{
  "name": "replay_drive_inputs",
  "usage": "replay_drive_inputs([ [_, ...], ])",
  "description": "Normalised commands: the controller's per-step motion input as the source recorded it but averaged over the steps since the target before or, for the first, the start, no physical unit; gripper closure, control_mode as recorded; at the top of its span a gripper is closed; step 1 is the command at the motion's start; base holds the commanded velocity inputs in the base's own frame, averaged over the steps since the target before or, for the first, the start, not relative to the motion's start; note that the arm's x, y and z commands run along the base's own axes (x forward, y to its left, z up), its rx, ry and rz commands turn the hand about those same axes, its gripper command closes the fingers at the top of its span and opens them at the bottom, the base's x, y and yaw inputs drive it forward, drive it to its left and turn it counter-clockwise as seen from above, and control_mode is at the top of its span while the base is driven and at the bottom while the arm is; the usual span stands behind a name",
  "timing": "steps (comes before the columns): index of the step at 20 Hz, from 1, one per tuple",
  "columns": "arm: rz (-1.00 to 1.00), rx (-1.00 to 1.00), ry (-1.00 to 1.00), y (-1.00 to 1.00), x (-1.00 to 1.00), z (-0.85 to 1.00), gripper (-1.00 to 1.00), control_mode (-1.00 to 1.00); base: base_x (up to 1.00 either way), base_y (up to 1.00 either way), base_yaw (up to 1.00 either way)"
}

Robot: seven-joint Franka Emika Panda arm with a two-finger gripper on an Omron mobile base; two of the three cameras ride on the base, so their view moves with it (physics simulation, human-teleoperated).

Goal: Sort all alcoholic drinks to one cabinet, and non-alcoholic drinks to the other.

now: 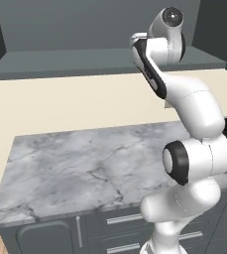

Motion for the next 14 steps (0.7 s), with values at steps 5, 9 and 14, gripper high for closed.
replay_drive_inputs([
  [5,0.0,0.0,0.0,0.0,0.14,0.0,-1.0,-1.0,0.0,0.0,0.0],
  [9,0.0,0.0,0.0,0.0,0.18,0.0,-1.0,-1.0,0.0,0.0,0.0],
  [14,0.0,0.0,0.0,0.0,0.04,0.0,-1.0,-1.0,0.0,0.0,0.0],
])
